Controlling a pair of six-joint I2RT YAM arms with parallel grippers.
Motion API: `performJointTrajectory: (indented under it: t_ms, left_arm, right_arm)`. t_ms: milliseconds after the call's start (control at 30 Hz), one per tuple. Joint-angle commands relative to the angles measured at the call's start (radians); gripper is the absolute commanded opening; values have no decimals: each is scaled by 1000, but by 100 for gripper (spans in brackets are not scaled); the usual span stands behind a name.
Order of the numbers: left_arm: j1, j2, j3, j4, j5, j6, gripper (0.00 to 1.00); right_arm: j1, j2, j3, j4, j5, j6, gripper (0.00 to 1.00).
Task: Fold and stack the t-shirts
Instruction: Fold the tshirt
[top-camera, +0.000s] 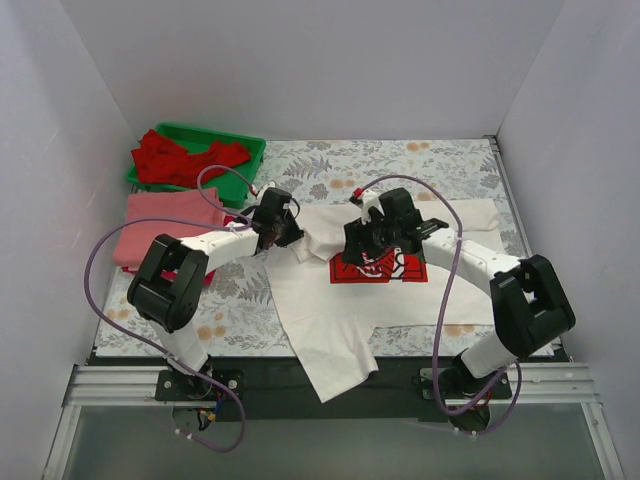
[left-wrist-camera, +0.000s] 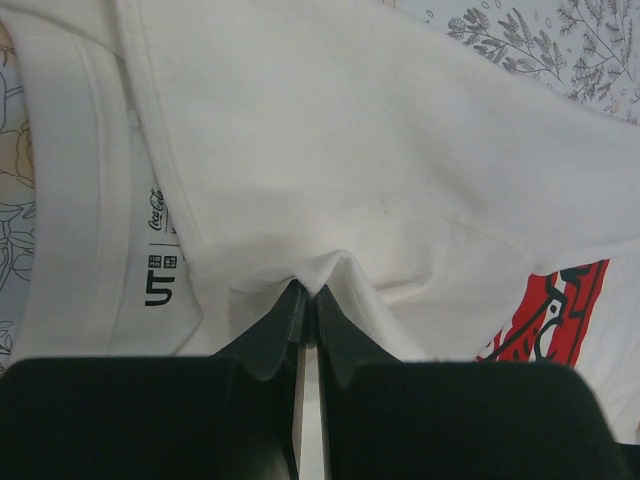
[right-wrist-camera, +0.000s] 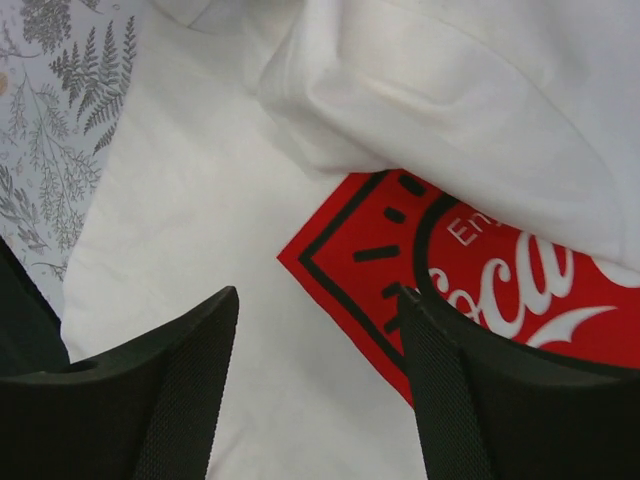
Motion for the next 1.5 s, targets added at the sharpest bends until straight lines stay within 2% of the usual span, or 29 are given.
performJointTrajectory:
  t_ms: [0, 300, 533, 633, 733, 933, 1033, 1100, 1467]
  left_arm:
    - [1, 4, 38, 32, 22, 19, 0]
    - [17, 3, 14, 62, 35, 12, 0]
    - [22, 6, -2, 62, 36, 15, 0]
    - [24, 6, -8, 67, 36, 13, 0]
    - [27, 4, -15, 69, 38, 10, 0]
    - [28, -14, -31, 73, 41, 9, 0]
    - [31, -30, -42, 78, 39, 9, 0]
    - [31, -34, -42, 75, 39, 12, 0]
    - [30, -125, -86, 49, 68, 30, 0]
  right_arm:
    - [58, 57, 34, 123, 17, 67, 69]
    - [150, 273, 166, 134, 169, 129, 56]
    - [184, 327, 195, 135, 216, 137, 56]
    - [195, 342, 203, 135, 244, 160, 52]
    - [215, 356, 206, 140, 339, 180, 45]
    - [222, 362, 208, 146, 376, 195, 31]
    - [225, 356, 205, 150, 376, 198, 16]
    - [228, 353, 206, 147, 376, 194, 2]
    - [230, 218, 156, 92, 373, 187, 1]
